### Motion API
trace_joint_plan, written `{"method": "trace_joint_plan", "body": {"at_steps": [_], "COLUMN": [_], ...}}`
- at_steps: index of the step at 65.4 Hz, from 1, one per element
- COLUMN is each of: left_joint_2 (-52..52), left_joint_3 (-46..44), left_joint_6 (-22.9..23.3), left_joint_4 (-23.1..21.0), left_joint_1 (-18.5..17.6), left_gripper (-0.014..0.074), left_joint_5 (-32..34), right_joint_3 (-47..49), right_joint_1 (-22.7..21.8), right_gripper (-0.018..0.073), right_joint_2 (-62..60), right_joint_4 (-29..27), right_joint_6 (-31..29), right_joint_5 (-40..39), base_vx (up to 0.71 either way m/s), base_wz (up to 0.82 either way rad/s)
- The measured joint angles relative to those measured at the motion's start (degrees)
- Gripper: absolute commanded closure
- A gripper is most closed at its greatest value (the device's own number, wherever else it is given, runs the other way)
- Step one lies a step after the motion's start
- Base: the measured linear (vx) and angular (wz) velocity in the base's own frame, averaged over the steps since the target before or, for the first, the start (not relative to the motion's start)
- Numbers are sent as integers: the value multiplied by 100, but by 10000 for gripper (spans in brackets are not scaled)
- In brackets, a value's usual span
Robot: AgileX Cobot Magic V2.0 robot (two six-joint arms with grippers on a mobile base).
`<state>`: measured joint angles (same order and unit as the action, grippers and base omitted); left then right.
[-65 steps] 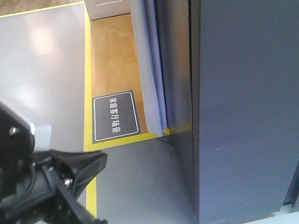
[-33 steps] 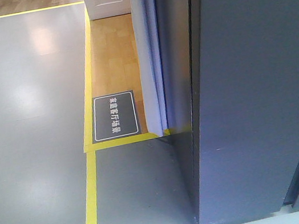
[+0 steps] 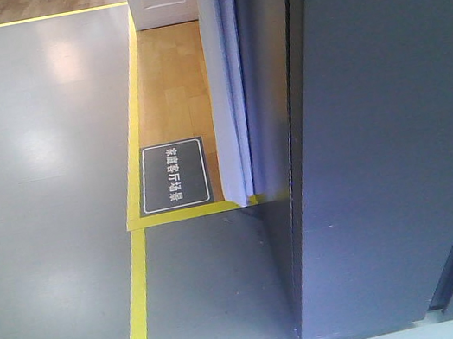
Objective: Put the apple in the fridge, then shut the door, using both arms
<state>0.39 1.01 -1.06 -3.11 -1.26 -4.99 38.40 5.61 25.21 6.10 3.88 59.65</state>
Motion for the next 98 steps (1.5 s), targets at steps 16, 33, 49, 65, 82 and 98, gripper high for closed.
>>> {"method": "trace_joint_plan", "body": {"at_steps": [16, 33, 49, 65, 82, 98], "left_joint_2": [-105, -105, -105, -105, -105, -105], "left_joint_3": [36, 36, 36, 36, 36, 36], "left_joint_6": [11, 11, 106, 367, 379, 380], "left_joint_4": [-91, -26, 22, 22, 22, 22], "left_joint_1": [306, 335, 335, 335, 335, 335], "left_gripper": [602, 602, 602, 602, 602, 602], "left_joint_5": [378, 299, 304, 304, 304, 304], "right_joint_3": [-5, -5, -5, -5, -5, -5], "right_joint_1": [0, 0, 0, 0, 0, 0], "right_gripper": [561, 561, 561, 561, 561, 561], "right_joint_2": [0, 0, 0, 0, 0, 0], "right_joint_4": [0, 5, 5, 5, 5, 5], "right_joint_6": [0, 0, 0, 0, 0, 0], "right_joint_5": [19, 33, 33, 33, 37, 37], "base_vx": [0, 0, 0, 0, 0, 0], "base_wz": [0, 0, 0, 0, 0, 0]}}
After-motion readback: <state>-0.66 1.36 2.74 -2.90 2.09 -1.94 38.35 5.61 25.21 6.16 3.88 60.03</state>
